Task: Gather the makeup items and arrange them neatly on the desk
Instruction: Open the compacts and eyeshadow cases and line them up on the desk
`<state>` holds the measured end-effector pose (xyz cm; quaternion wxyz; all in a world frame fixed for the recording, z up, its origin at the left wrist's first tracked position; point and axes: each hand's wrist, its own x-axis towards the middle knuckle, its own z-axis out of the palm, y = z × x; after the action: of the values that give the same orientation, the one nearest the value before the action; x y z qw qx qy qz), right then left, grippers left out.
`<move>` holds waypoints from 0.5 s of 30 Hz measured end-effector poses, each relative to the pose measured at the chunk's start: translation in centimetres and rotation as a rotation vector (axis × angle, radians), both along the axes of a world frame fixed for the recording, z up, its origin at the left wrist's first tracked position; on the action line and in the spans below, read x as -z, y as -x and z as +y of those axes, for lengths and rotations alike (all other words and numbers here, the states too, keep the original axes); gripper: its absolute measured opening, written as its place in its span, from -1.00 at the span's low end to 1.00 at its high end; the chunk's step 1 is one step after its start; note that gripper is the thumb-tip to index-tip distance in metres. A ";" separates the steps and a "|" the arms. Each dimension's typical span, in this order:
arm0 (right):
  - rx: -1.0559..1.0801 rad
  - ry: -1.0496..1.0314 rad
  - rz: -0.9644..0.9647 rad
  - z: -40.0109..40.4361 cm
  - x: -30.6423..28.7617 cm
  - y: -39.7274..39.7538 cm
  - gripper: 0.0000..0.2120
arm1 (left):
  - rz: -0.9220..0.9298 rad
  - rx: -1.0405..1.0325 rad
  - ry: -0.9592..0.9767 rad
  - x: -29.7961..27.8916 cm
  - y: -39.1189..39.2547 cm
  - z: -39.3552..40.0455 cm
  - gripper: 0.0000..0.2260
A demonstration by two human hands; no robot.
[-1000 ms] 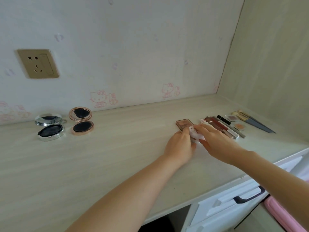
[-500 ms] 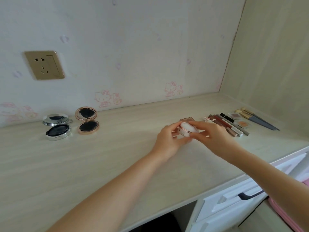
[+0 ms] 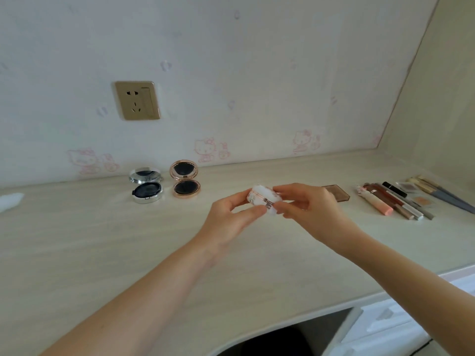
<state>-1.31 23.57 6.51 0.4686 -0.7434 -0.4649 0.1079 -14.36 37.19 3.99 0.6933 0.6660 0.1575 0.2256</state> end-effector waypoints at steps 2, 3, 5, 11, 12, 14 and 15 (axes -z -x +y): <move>-0.027 -0.025 0.029 1.0 0.0 1.5 -0.77 | -0.034 0.009 0.115 -0.1 1.6 0.7 -0.71; -0.033 -0.035 0.044 1.6 0.0 2.2 -0.80 | -0.050 0.019 0.166 -0.2 2.4 1.1 -0.71; -0.030 -0.047 0.086 2.7 0.3 3.6 -0.78 | -0.066 0.035 0.239 -0.4 4.3 1.8 -0.71; -0.088 -0.005 0.034 5.0 0.7 6.9 -0.69 | -0.121 -0.039 0.413 -0.2 8.5 3.3 -0.75; -0.103 0.004 0.024 5.3 0.7 7.3 -0.69 | -0.132 -0.052 0.428 0.0 8.9 3.5 -0.74; -0.122 0.022 0.002 5.9 0.8 8.1 -0.67 | -0.154 -0.078 0.456 0.3 9.7 3.7 -0.67; -0.132 0.026 -0.004 6.1 0.8 8.5 -0.67 | -0.164 -0.092 0.468 0.5 9.9 3.8 -0.64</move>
<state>-9.77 29.68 5.66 0.4499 -0.7173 -0.5124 0.1432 -24.28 40.99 3.47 0.8281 0.4589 0.1791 0.2676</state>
